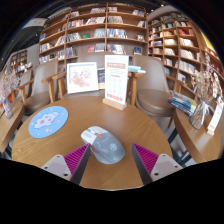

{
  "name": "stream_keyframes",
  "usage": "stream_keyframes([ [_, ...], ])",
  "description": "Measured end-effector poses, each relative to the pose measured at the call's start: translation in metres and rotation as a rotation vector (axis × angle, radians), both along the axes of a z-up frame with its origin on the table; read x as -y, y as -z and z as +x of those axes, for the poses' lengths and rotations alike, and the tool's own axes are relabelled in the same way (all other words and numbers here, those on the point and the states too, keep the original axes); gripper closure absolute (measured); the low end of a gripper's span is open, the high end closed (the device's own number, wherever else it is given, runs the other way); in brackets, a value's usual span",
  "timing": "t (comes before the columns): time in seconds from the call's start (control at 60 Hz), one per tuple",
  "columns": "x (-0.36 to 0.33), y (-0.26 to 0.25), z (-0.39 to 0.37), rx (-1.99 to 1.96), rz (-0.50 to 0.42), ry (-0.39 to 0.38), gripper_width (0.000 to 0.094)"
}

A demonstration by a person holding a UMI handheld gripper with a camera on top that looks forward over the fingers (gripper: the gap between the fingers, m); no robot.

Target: Arrange mouse

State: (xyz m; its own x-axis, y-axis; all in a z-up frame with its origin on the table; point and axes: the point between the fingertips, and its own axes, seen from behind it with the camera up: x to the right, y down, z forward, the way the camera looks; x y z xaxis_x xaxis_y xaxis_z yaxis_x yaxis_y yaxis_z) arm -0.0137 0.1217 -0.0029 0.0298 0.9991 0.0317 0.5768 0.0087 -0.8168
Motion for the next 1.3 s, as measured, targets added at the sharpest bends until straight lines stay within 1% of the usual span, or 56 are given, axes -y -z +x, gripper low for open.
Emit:
stream_keyframes([
  [0.217, -0.008, 0.0, -0.038, -0.005, 0.0, 0.014, 0.0084],
  [0.417, -0.022, 0.007, -0.064, 0.019, -0.025, 0.05, 0.0094],
  [0.467, -0.024, 0.011, -0.067, 0.027, -0.029, 0.055, 0.0126],
  [0.55, -0.026, 0.012, -0.071, 0.024, -0.027, 0.063, 0.0205],
  [0.633, -0.026, 0.012, -0.076, 0.015, -0.022, 0.061, 0.0337],
  [0.667, -0.025, 0.012, -0.078, 0.013, -0.022, 0.054, 0.0411],
  [0.733, -0.027, 0.012, -0.08, 0.014, -0.014, 0.058, 0.0448],
  [0.783, -0.026, 0.011, -0.08, 0.017, -0.018, 0.055, 0.0501],
  [0.867, -0.027, 0.011, -0.08, 0.027, -0.027, 0.063, 0.0558],
  [0.933, -0.032, 0.008, -0.078, 0.035, -0.013, 0.096, 0.0568],
  [0.967, -0.032, 0.004, -0.075, 0.037, -0.006, 0.103, 0.0568],
  [1.017, -0.023, -0.011, -0.075, 0.004, -0.035, 0.103, 0.0568],
  [1.1, -0.006, -0.038, -0.078, -0.017, -0.046, 0.094, 0.0567],
  [1.2, 0.034, -0.08, -0.083, -0.056, -0.062, 0.051, 0.0567],
  [1.3, 0.091, -0.109, -0.095, -0.098, -0.069, -0.012, 0.0566],
])
